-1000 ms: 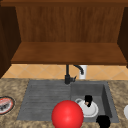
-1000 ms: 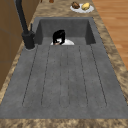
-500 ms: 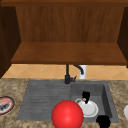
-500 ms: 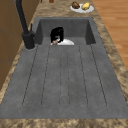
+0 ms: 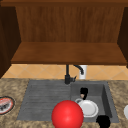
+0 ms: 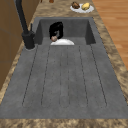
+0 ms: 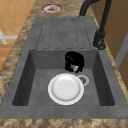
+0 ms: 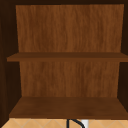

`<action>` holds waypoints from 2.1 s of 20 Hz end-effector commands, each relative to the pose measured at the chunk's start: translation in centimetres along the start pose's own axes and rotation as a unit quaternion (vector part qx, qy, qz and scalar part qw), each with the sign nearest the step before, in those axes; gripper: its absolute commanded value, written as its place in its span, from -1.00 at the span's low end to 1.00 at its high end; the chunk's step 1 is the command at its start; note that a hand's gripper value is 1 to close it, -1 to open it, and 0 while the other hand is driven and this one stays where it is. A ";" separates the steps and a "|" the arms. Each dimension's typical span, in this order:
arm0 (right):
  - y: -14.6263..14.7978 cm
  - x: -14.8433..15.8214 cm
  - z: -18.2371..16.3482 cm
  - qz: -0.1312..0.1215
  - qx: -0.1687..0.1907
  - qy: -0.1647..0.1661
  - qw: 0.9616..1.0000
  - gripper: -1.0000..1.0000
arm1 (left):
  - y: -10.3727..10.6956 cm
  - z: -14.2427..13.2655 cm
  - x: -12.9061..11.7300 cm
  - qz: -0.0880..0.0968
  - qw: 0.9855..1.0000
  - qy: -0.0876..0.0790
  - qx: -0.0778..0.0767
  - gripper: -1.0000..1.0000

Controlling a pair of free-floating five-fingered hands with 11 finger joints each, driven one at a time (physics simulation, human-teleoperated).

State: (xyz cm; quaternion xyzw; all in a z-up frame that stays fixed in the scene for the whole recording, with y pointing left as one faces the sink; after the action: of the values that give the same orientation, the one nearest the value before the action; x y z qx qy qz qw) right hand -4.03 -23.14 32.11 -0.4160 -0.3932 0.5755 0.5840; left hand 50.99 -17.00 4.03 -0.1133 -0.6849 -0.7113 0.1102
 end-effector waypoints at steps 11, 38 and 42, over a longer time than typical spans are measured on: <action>0.0 0.0 0.0 0.000 0.000 0.000 1.000 0.00 | 6.6 6.8 2.8 0.017 1.000 -0.008 -0.020 1.00; 0.0 0.0 0.0 0.000 0.000 0.000 1.000 0.00 | 15.2 23.1 13.8 -0.001 1.000 0.002 -0.006 1.00; 0.0 0.0 0.0 0.000 0.000 0.000 1.000 0.00 | 14.5 25.9 15.4 -0.012 1.000 0.002 -0.006 1.00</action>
State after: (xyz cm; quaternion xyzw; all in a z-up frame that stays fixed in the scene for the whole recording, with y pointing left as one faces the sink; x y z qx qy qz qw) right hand -4.03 -23.14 32.11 -0.4160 -0.3932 0.5755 0.5840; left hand 42.32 6.32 23.52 -0.1167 -0.6798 -0.7149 0.1145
